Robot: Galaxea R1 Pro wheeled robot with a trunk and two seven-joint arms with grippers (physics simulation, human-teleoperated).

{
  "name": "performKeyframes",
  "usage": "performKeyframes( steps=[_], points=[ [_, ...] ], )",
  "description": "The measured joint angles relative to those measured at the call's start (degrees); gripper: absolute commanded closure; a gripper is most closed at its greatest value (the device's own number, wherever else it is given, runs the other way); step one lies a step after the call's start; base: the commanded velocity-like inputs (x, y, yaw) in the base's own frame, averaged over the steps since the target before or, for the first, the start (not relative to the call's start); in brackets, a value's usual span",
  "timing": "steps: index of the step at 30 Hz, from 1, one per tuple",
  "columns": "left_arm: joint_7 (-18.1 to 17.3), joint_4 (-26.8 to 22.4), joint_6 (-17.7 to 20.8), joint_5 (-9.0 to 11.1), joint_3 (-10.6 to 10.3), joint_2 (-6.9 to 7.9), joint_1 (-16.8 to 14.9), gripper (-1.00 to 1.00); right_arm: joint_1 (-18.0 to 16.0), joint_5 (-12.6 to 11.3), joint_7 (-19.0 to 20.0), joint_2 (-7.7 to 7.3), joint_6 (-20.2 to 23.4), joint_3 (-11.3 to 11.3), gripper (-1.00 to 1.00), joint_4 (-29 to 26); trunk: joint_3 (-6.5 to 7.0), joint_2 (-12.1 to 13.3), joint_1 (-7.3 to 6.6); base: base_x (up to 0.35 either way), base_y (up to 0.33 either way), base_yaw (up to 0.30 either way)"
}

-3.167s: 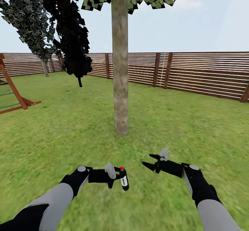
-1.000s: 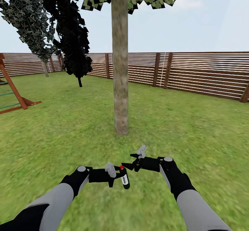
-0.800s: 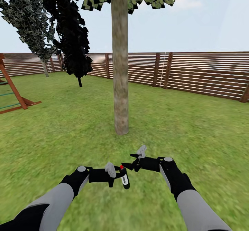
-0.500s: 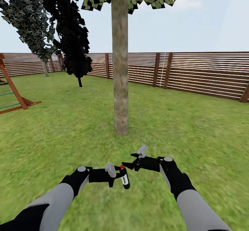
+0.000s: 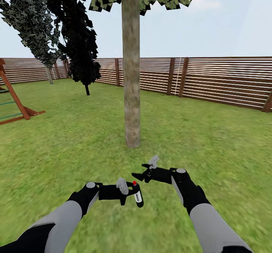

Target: In the garden, pick up the pesticide atomizer on the floor and spray pesticide onto both trees until each tree trunk is fully covered.

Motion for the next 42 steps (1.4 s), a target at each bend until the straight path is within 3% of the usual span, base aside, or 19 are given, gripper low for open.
performKeyframes(
  steps=[8, 42],
  points=[
    [0.0, 0.0, 0.0, 0.0, 0.0, 0.00, 0.0, 1.00, 0.0, 0.3, -0.1, -0.03, -0.6, 0.0, -1.00, 3.6, 0.00, 0.0, 0.00, 0.000, 0.000, 0.000],
    [0.0, 0.0, 0.0, 0.0, 0.0, 0.00, 0.0, 1.00, 0.0, 0.5, -0.9, -0.40, -0.9, -0.2, -1.00, 5.8, 0.00, 0.0, 0.00, 0.000, 0.000, 0.000]
  ],
)
